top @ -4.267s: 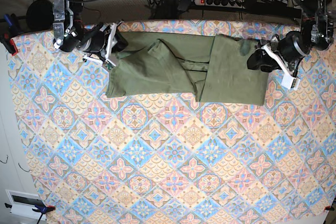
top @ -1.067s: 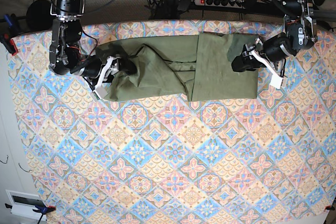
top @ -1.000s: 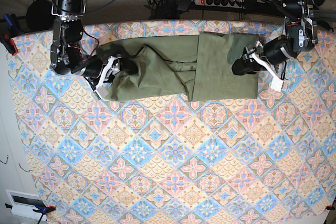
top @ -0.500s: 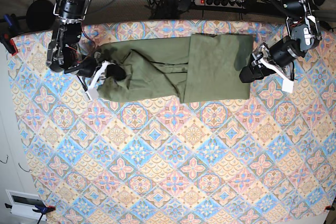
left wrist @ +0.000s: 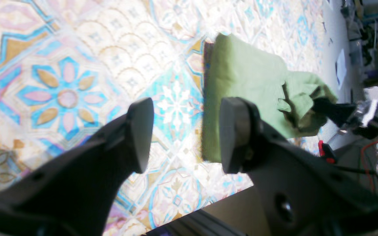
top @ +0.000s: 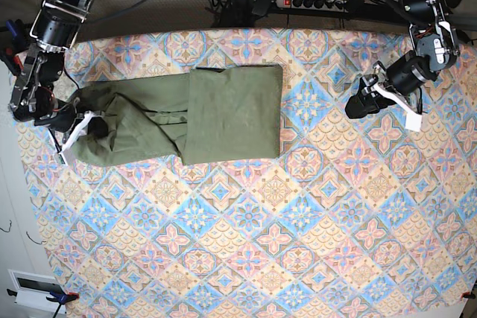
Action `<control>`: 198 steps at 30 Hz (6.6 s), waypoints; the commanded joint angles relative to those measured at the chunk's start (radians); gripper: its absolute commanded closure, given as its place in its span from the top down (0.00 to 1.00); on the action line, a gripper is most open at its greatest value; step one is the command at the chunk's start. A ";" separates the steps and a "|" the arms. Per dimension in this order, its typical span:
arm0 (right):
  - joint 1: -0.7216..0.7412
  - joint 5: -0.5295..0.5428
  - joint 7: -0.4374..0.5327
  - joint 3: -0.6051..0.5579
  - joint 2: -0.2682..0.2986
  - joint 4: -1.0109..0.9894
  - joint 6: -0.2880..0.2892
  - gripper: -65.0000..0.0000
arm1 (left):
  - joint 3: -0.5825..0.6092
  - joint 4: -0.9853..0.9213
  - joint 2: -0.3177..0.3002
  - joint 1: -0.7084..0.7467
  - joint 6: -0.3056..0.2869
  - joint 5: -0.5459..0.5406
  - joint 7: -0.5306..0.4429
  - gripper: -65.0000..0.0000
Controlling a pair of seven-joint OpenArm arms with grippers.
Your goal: Layout the t-shirt on the table in an organized manner, then fold the t-shirt properly
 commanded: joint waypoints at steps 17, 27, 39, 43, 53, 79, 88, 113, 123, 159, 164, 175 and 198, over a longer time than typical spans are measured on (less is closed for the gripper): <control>-0.017 0.149 -0.002 -0.358 -0.212 0.377 0.003 0.02 | 0.000 0.016 -0.007 -0.005 -0.007 0.075 -0.019 0.27; 0.023 0.149 -0.001 -0.432 -0.317 0.371 0.003 0.02 | 0.002 0.016 0.065 -0.007 -0.007 0.171 -0.014 0.26; 0.023 0.146 -0.001 -0.526 -0.321 0.371 0.003 0.02 | 0.155 -0.232 0.161 -0.174 -0.007 0.334 -0.021 0.26; 0.023 0.146 -0.001 -0.552 -0.349 0.376 0.003 0.02 | 0.157 -0.382 0.198 -0.257 -0.007 0.337 -0.040 0.26; 0.095 -0.134 0.028 -0.725 -0.383 0.360 0.003 0.08 | 0.319 -0.428 0.208 -0.291 -0.008 0.339 -0.172 0.26; 0.071 -0.278 0.128 -0.570 -0.327 0.376 0.003 0.18 | 0.215 -0.428 0.183 -0.246 -0.007 0.337 -0.174 0.26; 0.026 -0.275 0.124 -0.711 -0.297 0.320 0.003 0.12 | 0.221 -0.428 0.186 -0.246 -0.007 0.334 -0.174 0.26; 0.072 -0.273 0.128 -0.888 -0.289 0.488 0.003 0.12 | 0.141 -0.420 0.183 -0.243 -0.007 0.330 -0.143 0.26; 0.069 -0.276 0.128 -0.751 -0.208 0.337 0.003 0.12 | 0.141 -0.420 0.183 -0.246 -0.008 0.330 -0.143 0.26; 0.189 -0.272 0.130 -0.960 -0.461 0.254 0.003 0.12 | -0.009 -0.420 0.119 -0.241 -0.008 0.176 -0.068 0.26; 0.186 -0.272 0.124 -0.948 -0.452 0.334 0.003 0.12 | -0.006 -0.416 0.105 -0.241 -0.008 0.156 -0.067 0.26; -0.045 -0.273 0.124 -0.797 -0.324 0.511 0.003 0.12 | 0.117 -0.158 0.109 -0.200 -0.008 0.164 -0.021 0.26; 0.061 -0.276 0.234 -0.845 -0.341 0.238 0.003 0.12 | 0.108 -0.156 0.106 -0.169 -0.008 0.156 -0.025 0.26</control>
